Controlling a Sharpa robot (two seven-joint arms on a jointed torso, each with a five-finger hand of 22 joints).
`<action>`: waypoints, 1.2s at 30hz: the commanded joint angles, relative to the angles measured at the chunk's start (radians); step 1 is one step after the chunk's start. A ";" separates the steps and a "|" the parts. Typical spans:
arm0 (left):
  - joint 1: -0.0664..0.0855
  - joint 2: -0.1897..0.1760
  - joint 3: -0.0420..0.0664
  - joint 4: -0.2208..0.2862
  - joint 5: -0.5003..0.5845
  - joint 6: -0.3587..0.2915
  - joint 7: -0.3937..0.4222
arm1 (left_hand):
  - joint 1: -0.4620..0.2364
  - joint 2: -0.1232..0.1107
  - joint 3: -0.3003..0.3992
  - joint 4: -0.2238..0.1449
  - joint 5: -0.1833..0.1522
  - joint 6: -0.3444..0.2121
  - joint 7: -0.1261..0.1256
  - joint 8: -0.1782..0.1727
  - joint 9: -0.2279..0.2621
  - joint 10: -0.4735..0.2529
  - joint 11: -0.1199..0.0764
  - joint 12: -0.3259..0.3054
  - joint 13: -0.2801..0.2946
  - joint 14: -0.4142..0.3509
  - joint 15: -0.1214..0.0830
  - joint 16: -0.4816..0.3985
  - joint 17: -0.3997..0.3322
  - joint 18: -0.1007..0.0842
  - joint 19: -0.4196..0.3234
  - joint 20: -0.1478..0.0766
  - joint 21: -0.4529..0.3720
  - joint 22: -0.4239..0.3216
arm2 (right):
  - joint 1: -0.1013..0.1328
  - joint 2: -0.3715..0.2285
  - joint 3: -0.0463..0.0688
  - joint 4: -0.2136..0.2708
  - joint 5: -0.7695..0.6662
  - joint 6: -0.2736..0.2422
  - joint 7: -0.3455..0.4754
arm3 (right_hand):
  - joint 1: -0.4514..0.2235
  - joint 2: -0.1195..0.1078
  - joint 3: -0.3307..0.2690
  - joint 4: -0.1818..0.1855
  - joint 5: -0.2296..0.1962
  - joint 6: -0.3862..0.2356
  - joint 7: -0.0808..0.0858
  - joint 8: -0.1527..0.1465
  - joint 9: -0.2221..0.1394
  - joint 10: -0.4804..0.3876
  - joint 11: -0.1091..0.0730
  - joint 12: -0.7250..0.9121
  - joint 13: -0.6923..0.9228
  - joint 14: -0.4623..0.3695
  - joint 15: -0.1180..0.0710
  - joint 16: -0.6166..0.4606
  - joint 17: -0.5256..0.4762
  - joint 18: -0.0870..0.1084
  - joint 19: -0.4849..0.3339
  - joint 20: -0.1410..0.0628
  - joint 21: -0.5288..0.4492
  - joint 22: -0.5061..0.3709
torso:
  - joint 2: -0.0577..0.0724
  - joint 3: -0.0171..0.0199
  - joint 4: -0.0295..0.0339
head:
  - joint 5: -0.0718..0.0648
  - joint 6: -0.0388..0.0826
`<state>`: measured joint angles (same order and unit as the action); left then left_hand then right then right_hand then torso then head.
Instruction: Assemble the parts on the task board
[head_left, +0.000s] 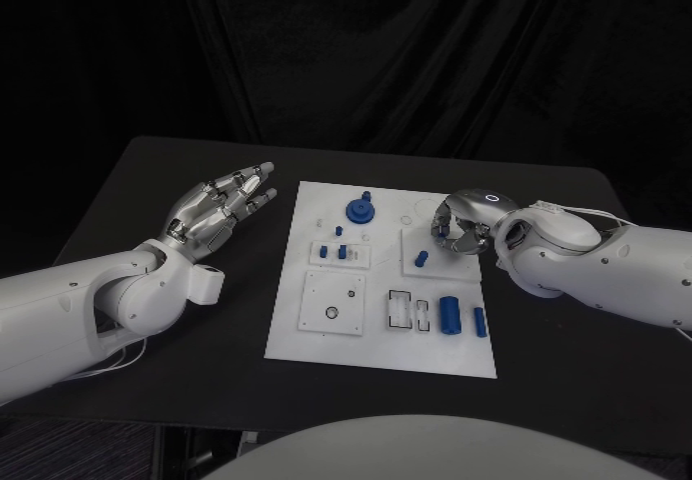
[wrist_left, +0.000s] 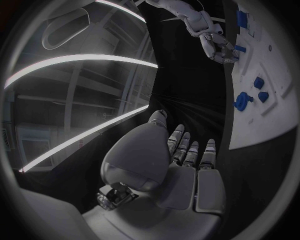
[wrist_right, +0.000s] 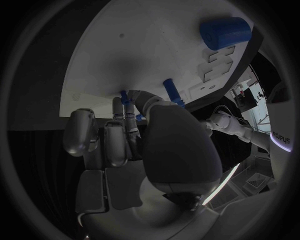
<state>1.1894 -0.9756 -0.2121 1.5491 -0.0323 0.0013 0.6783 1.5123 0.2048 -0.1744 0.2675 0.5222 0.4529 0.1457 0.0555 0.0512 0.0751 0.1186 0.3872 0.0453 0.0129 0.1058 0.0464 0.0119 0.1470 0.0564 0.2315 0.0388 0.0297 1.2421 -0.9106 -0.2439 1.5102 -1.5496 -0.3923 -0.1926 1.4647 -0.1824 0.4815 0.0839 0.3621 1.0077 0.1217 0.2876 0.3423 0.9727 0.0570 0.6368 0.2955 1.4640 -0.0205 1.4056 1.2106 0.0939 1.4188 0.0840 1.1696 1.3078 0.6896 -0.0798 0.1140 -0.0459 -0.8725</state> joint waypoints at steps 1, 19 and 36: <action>-0.002 0.003 0.001 -0.002 0.002 0.022 0.144 | 0.010 0.001 0.009 0.000 0.006 0.009 -0.001 0.004 0.001 0.001 0.008 0.005 0.000 0.001 0.010 0.006 0.002 0.021 0.001 0.010 0.006 0.001 | 0.014 -0.005 0.002 0.013 -0.006 -0.004 -0.011 | 0.003 0.004 0.000 -0.009 -0.005 -0.005 -0.002 0.005 0.002 0.003 -0.009 0.002 0.028 0.006 -0.006 -0.007 -0.004 -0.006 -0.001 -0.005 -0.005 0.147 | 0.000 -0.0005 -0.0017 | 0.002 0.000; -0.009 0.028 0.001 -0.022 0.003 0.039 0.125 | 0.016 0.001 0.026 -0.006 0.009 0.031 0.003 0.010 0.005 0.000 0.014 0.007 0.000 0.003 0.017 0.013 0.003 0.025 0.004 0.032 0.010 0.003 | 0.116 -0.015 0.003 0.153 0.071 0.014 0.035 | 0.006 0.014 0.007 -0.017 -0.029 -0.004 -0.004 0.021 0.031 0.006 -0.012 0.000 0.033 0.017 -0.008 0.006 0.024 -0.009 0.006 -0.007 0.010 0.151 | 0.000 -0.0044 0.0008 | 0.028 0.000; -0.009 0.042 0.001 -0.028 0.005 0.060 0.113 | 0.016 0.003 0.031 -0.005 0.006 0.037 0.003 0.012 0.006 -0.002 0.015 0.005 0.000 0.003 0.019 0.014 0.003 0.027 0.004 0.034 0.010 0.003 | 0.037 0.138 0.001 0.226 -0.065 0.116 0.056 | 0.006 0.016 0.011 -0.023 -0.032 -0.027 -0.001 0.014 0.040 0.003 -0.010 -0.010 0.034 0.019 -0.007 0.004 0.018 -0.008 0.007 -0.007 0.003 0.149 | 0.001 0.0015 0.0001 | 0.077 0.000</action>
<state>1.1820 -0.9353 -0.2119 1.5200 -0.0315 0.0360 0.6786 1.5199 0.2045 -0.1496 0.2620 0.5257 0.4863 0.1499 0.0631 0.0559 0.0748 0.1254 0.3901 0.0453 0.0165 0.1163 0.0549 0.0139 0.1624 0.0580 0.2574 0.0421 0.0319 1.2870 -0.7748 -0.2434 1.7386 -1.5517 -0.3161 -0.1477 1.4702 -0.1771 0.4818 0.0780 0.3311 0.9876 0.1235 0.3030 0.3806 0.9706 0.0549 0.6299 0.3281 1.4674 -0.0240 1.4096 1.2294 0.0939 1.4224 0.0804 1.1762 1.3075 0.6904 -0.0796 0.1120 0.0288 -0.8725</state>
